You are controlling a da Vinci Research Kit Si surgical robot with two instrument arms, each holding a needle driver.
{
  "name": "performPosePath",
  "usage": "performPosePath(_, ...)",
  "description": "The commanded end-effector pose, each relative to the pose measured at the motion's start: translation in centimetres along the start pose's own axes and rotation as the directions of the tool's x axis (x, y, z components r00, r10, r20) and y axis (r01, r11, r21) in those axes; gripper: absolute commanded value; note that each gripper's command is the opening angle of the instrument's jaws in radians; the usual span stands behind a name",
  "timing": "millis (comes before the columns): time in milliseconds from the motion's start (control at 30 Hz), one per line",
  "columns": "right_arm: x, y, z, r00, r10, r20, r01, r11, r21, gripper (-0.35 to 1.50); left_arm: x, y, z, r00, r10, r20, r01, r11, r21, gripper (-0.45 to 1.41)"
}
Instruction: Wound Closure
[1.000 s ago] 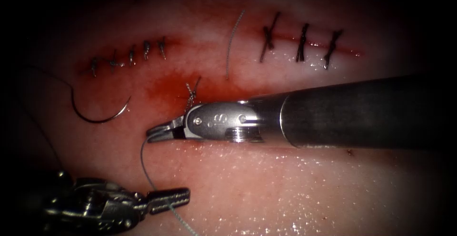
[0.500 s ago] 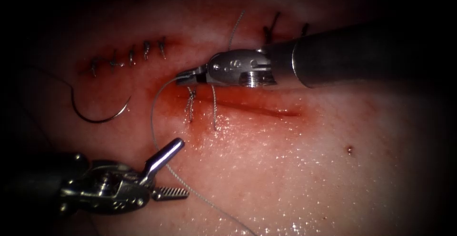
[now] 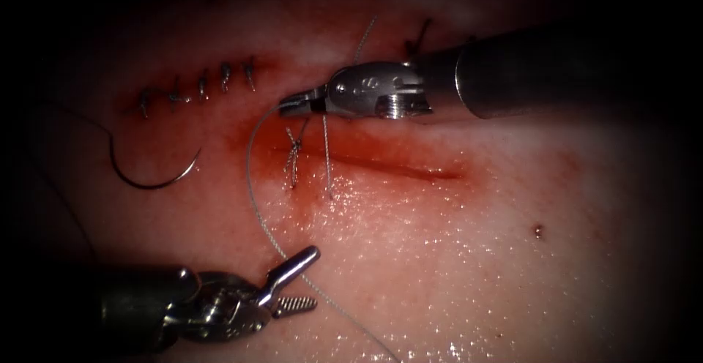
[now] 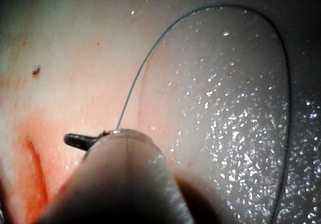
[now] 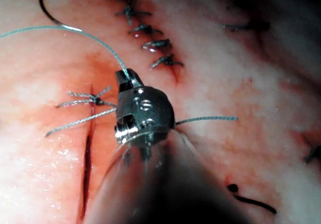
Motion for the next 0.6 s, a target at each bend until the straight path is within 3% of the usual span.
performPosePath(33, -0.02, -0.02, 0.09, 1.000, 0.000, -0.002, 0.000, 1.000, 0.001, -0.35, 0.03, 0.08, 0.04, 1.000, -0.004, -0.001, 0.004, 1.000, -0.004, 0.83)
performPosePath(267, -0.05, -0.01, 0.13, 1.000, 0.008, -0.004, -0.008, 1.000, 0.000, -0.35, 0.28, 0.22, 0.20, 0.998, 0.050, -0.042, -0.050, 0.999, 0.007, 0.83)
performPosePath(533, -0.06, -0.08, 0.12, 1.000, 0.010, -0.006, -0.010, 1.000, 0.006, -0.35, 0.17, 0.25, 0.29, 0.997, 0.063, -0.035, -0.062, 0.998, 0.013, 0.81)
performPosePath(600, -0.06, -0.08, 0.13, 1.000, 0.010, -0.006, -0.010, 1.000, 0.008, -0.35, 0.18, 0.24, 0.29, 0.997, 0.062, -0.034, -0.061, 0.998, 0.013, 0.69)
